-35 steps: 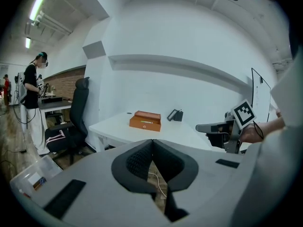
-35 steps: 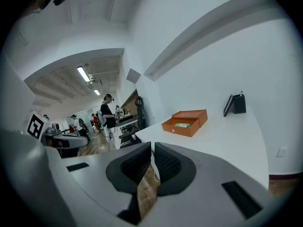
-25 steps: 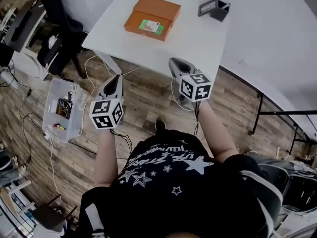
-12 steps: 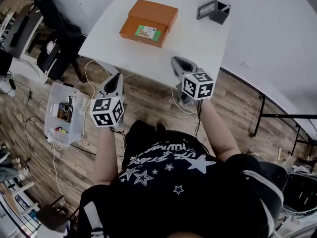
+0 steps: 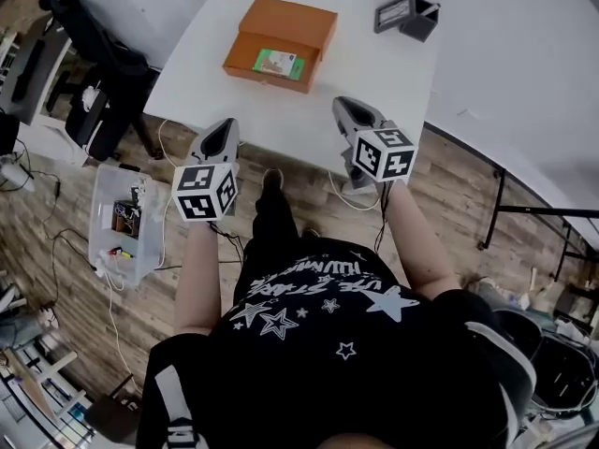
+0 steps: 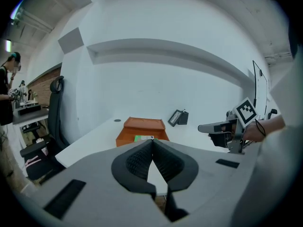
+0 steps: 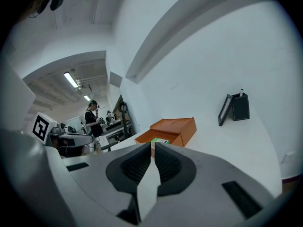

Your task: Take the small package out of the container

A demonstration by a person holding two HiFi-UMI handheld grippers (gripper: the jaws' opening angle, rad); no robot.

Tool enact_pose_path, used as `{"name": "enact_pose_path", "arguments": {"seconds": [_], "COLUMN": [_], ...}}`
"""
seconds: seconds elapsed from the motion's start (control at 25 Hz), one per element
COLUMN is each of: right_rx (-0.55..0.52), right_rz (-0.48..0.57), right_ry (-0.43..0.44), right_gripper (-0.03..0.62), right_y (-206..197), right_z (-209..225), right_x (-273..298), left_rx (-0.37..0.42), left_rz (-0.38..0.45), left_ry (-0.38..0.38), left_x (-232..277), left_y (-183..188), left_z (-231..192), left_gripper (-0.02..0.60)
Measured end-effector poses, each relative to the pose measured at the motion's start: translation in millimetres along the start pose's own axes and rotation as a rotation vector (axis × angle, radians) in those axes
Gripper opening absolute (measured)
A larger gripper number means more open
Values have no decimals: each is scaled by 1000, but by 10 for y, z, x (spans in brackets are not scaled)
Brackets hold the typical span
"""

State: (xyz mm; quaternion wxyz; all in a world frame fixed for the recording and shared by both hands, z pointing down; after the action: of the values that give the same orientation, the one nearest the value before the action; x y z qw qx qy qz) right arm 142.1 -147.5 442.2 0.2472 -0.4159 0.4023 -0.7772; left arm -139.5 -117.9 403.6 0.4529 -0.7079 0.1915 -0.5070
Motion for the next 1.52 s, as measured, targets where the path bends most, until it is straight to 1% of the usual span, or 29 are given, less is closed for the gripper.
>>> {"name": "enact_pose_path", "arguments": {"seconds": [0.16,0.32,0.56,0.72,0.88,1.0,1.16,1.2,1.24,1.32,1.4,1.52], "right_rx": [16,35,68,96,121,135,150,155,159,169,177,187], "right_rz": [6,7,18,24,27,27,26,26,25,21,15,7], "right_ry": [-39,-97,-193,-241,-276,-306,-341,-349,-358,-375,-390,-409], "right_gripper": [55,55,55,55,55,55,55,55,55,55,55,55], "right_y": [110,264,593,702,784,855,943,959,970,981,980,979], "right_z": [146,284,487,593,660,676,725,750,775,816,850,899], "right_x": [222,446,665,829,958,1036,1156,1185,1213,1260,1292,1320], "left_rx": [37,86,199,279,334,408,502,519,538,583,624,701], "left_rz": [6,3,-35,-112,-182,-235,-284,-300,-317,-341,-359,-398], "left_ry": [-36,-100,-210,-309,-393,-447,-518,-545,-571,-612,-647,-688], "left_x": [338,710,1274,1636,1927,2093,2323,2390,2458,2586,2695,2839], "left_y": [205,454,878,1023,1087,1127,1195,1206,1213,1215,1207,1175], "left_z": [-201,-424,-691,-792,-866,-914,-960,-960,-958,-952,-943,-915], "left_gripper": [18,18,18,18,18,20,30,56,112,160,192,289]}}
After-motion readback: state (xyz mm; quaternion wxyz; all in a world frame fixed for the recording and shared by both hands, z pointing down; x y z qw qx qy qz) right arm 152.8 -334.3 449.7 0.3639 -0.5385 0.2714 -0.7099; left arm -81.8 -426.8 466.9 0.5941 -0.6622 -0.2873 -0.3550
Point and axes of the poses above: the fingertips, and each gripper's own axes: x forward along the fingers, z to its right, y out of its top, the point moved 8 cm from there along -x, backward along the fingers, and after that the axes turned 10 degrees about -z, right-handed, at the moved point
